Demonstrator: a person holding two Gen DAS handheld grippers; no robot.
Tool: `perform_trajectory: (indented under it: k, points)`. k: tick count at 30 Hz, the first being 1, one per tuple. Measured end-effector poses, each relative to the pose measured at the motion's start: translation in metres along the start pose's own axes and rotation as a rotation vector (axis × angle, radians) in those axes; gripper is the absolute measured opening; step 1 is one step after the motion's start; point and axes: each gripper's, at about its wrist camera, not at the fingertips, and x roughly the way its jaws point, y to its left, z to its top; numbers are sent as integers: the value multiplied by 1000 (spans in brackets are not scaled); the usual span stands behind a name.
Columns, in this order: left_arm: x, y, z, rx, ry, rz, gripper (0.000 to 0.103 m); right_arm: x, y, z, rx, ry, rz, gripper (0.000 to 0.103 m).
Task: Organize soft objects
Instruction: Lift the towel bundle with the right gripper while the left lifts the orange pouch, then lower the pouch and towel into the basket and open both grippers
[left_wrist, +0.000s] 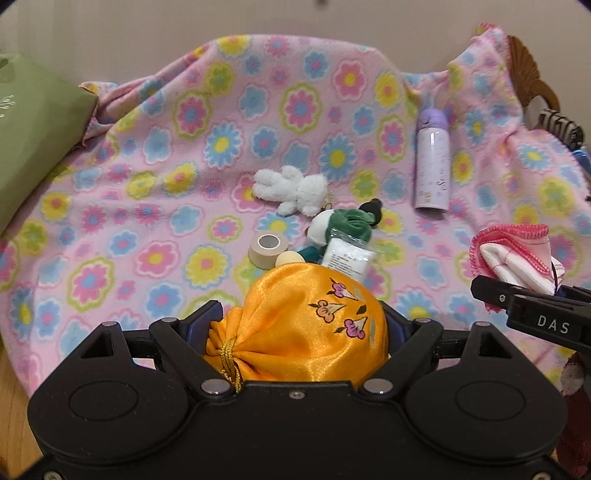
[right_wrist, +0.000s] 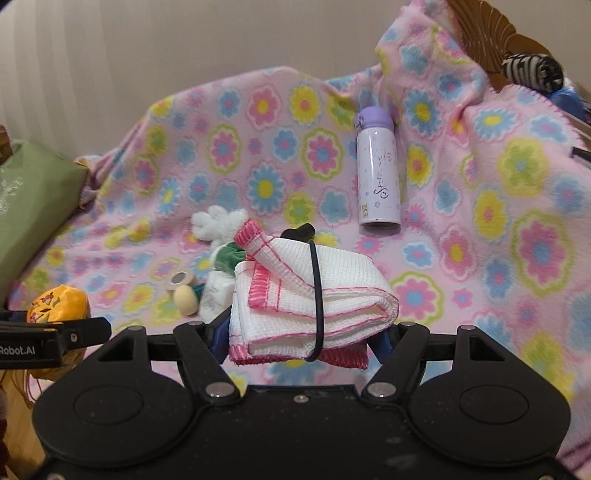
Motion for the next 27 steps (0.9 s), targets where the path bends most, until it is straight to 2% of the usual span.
perform_trajectory:
  k: [10,21,27]
  points:
    - [-55,-13,-35,21,-47,28,82,-77,5,-31,-1,-36,40,70]
    - [-94,-26,-82,-27,-48,43,82,-145,13,-76,13,-60,112,70]
    - [-109,-26,-104,-74,-41,91,82,-168,19,-97,21,-47,128,70]
